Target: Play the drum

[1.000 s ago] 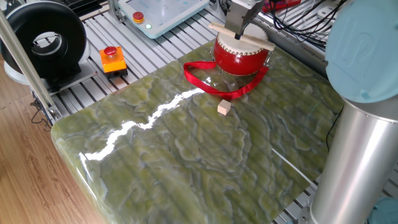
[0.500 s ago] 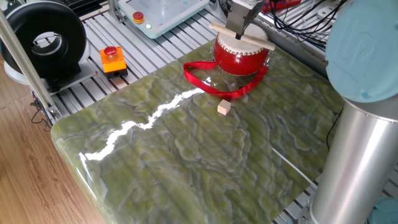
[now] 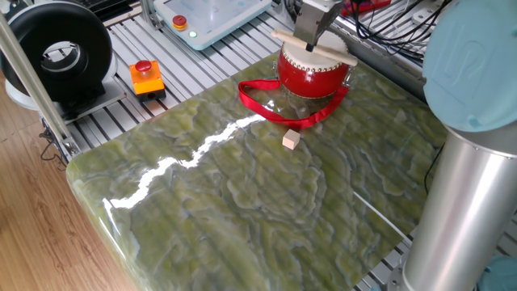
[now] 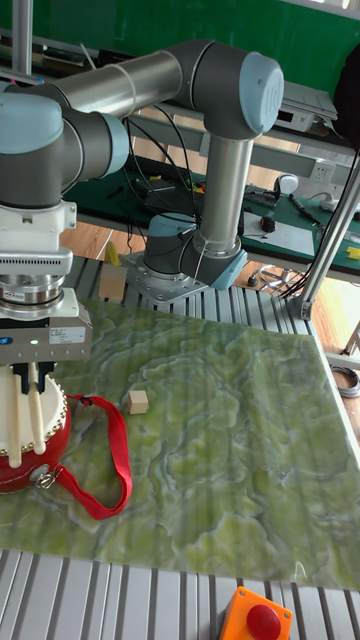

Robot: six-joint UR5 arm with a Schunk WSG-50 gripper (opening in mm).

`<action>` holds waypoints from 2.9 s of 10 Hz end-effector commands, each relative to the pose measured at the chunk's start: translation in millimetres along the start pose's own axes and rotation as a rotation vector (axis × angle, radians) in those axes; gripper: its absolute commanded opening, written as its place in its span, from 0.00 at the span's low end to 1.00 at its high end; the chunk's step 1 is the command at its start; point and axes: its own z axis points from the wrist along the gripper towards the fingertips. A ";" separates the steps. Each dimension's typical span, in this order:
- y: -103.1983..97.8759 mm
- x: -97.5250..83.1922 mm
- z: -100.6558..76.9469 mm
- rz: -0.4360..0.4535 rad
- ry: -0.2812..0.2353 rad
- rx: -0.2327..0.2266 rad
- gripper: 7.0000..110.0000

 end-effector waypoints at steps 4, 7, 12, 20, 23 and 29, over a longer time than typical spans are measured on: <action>-5.8 1.8 -2.1 0.006 0.001 0.018 0.00; -2.6 1.1 -2.2 -0.004 -0.003 0.004 0.00; -5.4 2.3 -3.1 -0.004 -0.003 0.014 0.00; 5.7 -0.4 -9.0 0.027 -0.018 -0.009 0.15; 1.6 -3.8 -14.5 0.026 -0.037 0.031 0.15; 30.6 -3.7 -33.8 0.118 -0.040 0.081 0.36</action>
